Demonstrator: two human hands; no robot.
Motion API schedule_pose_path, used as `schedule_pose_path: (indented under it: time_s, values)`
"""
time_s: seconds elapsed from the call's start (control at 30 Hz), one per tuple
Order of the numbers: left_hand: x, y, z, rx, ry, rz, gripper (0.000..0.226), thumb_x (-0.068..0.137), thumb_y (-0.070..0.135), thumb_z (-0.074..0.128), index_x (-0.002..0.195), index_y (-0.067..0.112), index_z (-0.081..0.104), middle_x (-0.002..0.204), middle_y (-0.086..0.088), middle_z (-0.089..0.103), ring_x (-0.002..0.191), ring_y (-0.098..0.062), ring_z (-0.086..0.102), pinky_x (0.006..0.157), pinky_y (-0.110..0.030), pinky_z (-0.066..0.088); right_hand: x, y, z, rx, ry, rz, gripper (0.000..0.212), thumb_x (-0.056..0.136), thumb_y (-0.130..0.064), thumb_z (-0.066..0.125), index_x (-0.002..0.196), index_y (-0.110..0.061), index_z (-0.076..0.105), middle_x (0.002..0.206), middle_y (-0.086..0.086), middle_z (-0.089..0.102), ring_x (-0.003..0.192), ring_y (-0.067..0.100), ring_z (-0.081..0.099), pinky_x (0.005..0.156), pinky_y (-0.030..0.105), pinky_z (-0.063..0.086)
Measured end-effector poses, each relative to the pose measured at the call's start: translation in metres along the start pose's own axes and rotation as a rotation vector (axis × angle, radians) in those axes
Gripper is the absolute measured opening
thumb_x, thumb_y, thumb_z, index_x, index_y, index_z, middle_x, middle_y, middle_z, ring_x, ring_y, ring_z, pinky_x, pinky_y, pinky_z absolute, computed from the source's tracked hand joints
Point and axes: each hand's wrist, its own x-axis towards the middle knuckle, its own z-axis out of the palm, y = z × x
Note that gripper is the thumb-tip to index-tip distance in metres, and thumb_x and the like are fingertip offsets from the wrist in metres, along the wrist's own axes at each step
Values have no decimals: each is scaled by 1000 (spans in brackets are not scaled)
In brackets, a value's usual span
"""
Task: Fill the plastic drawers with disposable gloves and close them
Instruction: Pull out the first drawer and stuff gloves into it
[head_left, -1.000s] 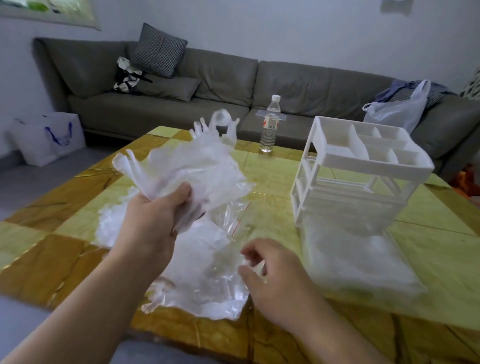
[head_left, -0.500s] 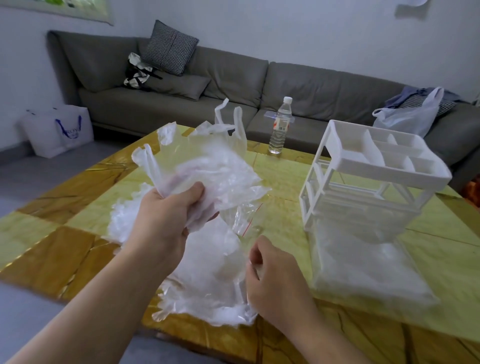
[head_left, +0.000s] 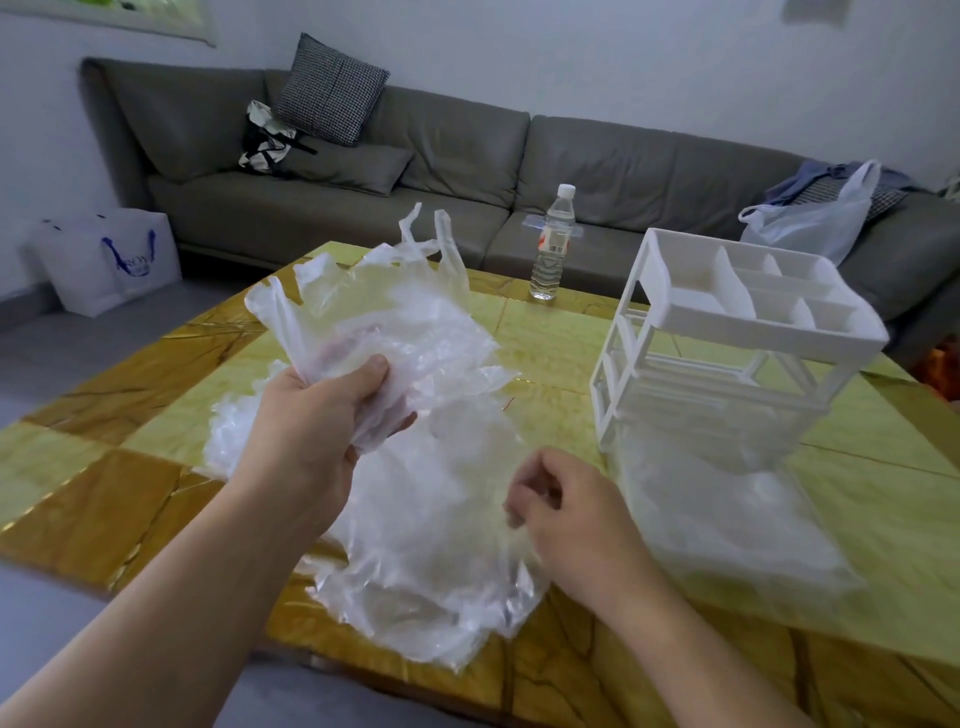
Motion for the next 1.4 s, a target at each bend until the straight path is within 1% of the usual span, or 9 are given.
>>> schedule_pose_path:
  time_s: [0.13, 0.33, 0.43, 0.53, 0.63, 0.77, 1.0, 1.17, 1.4]
  values:
    - [5, 0, -2, 19, 1, 11, 10, 97, 4, 68, 106, 7, 72, 71, -11, 70, 62, -19, 72, 63, -28, 62, 5, -2, -33, 232, 15, 44, 15, 104, 4, 58, 92, -6, 60, 77, 14, 76, 59, 30, 72, 52, 37, 53]
    - [12, -8, -6, 103, 7, -3, 8, 99, 3, 65, 101, 8, 72, 77, -17, 68, 71, -29, 72, 68, -33, 64, 8, -2, -97, 685, 239, 47, 17, 97, 9, 59, 96, -2, 72, 72, 17, 70, 58, 21, 67, 54, 23, 57]
    - [8, -21, -3, 230, -65, -25, 15, 99, 3, 63, 112, 9, 69, 68, -20, 60, 61, -32, 68, 76, -43, 62, 5, -6, -123, 1124, 207, 12, 14, 78, -12, 80, 92, -13, 81, 94, 12, 79, 81, 18, 77, 69, 22, 63]
    - [-4, -37, 5, 357, -123, -50, 10, 95, 9, 72, 105, 10, 76, 80, -23, 74, 80, -46, 74, 83, -58, 62, -3, -18, -127, 1320, 110, -97, 51, 45, -20, 106, 91, -12, 85, 100, 6, 81, 87, 10, 79, 70, 17, 62]
    - [-23, -50, 18, 473, -229, -56, 9, 95, 14, 73, 101, 14, 80, 88, -24, 77, 84, -48, 74, 84, -63, 59, -1, -20, -109, 1271, 120, -36, 17, 70, -11, 86, 87, -12, 85, 89, 8, 79, 73, 10, 76, 60, 18, 60]
    - [-39, -64, 30, 500, -289, -72, 11, 93, 12, 72, 102, 8, 77, 84, -20, 78, 75, -36, 76, 67, -47, 62, -1, -21, -74, 947, 131, 137, 14, 91, 7, 65, 90, -2, 77, 76, 15, 73, 57, 18, 69, 52, 25, 58]
    - [-50, -53, 39, 454, -414, -49, 23, 89, -7, 67, 84, 10, 83, 78, -18, 78, 64, -24, 76, 51, -26, 54, 0, -4, -55, 230, 277, 85, 17, 95, -25, 74, 92, -8, 69, 87, 20, 68, 70, 16, 56, 67, 34, 46]
    - [-50, -53, 38, 411, -428, -29, 22, 89, -8, 67, 84, 7, 82, 76, -17, 77, 64, -23, 75, 51, -25, 54, 2, -2, -52, 489, 185, 284, 29, 79, -40, 78, 98, -18, 75, 99, 13, 77, 93, 34, 73, 88, 48, 58]
    - [-48, -57, 39, 401, -489, -97, 14, 95, 6, 68, 100, 7, 81, 94, -21, 79, 88, -37, 78, 72, -42, 61, 2, -1, -51, 656, 169, 294, 5, 93, -6, 76, 97, -3, 76, 100, 27, 77, 96, 47, 76, 90, 61, 60]
